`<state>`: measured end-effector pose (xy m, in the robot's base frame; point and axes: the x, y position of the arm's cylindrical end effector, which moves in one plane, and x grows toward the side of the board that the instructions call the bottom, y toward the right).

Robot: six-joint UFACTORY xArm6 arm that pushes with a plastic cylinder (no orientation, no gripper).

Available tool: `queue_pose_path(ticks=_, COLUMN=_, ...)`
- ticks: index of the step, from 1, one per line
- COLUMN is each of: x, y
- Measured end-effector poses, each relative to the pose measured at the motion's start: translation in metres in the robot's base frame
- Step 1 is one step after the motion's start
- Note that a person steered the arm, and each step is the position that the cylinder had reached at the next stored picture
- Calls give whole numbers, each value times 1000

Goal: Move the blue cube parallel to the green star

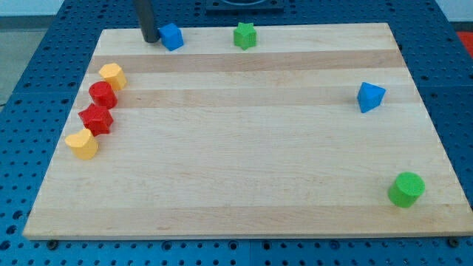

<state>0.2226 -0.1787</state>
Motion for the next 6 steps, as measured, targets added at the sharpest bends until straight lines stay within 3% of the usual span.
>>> queue_pose_path(ticks=2, x=4, y=51)
queue_pose_path(ticks=4, x=12, y=51)
queue_pose_path(ticks=5, x=95, y=67)
queue_pose_path(ticks=6, x=162, y=162)
